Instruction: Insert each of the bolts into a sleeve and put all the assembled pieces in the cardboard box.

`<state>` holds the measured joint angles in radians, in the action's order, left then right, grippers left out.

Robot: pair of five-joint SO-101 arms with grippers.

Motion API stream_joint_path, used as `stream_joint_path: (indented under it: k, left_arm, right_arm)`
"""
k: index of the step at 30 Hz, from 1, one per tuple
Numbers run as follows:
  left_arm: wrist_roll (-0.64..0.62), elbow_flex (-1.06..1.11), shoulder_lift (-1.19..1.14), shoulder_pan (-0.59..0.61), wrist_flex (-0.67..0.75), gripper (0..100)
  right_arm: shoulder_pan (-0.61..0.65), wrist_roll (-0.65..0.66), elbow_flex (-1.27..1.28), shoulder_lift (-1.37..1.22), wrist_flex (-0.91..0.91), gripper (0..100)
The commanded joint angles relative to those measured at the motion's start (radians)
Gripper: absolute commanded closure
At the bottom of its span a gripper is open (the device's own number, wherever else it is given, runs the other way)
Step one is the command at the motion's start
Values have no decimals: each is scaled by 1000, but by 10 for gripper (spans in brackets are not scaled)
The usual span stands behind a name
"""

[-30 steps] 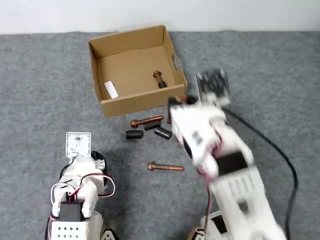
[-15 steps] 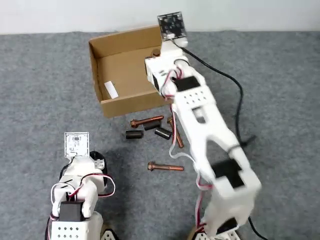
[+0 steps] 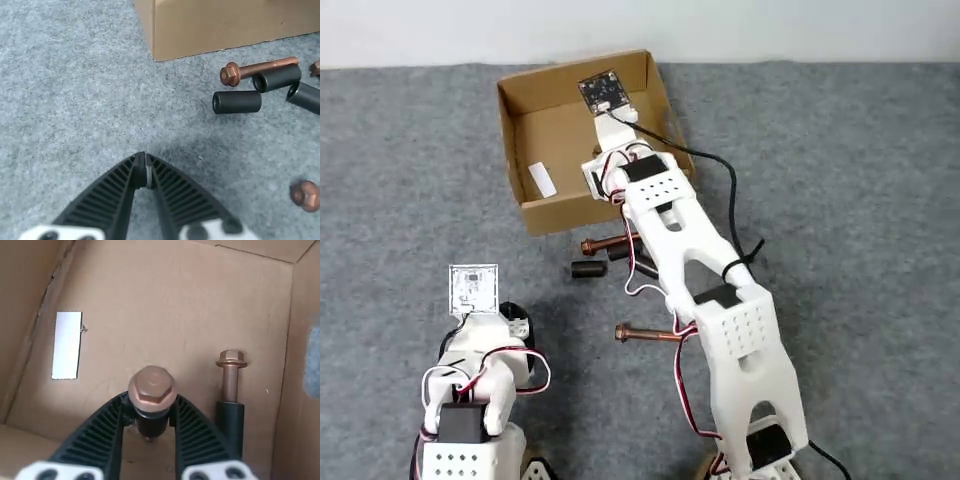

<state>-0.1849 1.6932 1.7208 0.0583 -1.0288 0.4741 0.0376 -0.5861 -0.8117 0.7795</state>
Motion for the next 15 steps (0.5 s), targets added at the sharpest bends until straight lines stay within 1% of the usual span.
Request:
stream_joint_path:
  k: [1,4,6,10,15]
  left_arm:
    - [-8,-4,3,6,26,995]
    - [-8,-4,3,6,28,995]
    - [-8,-4,3,6,28,995]
    - [-8,-4,3,6,28,995]
    - [-8,-4,3,6,28,995]
  right_arm:
    - [13,20,-46,5,31,939]
    - [13,17,-51,12,74,849]
    - [13,15,-63,27,116,832]
    - [15,15,-112,77,162,866]
    - [15,14,-189,162,271,938]
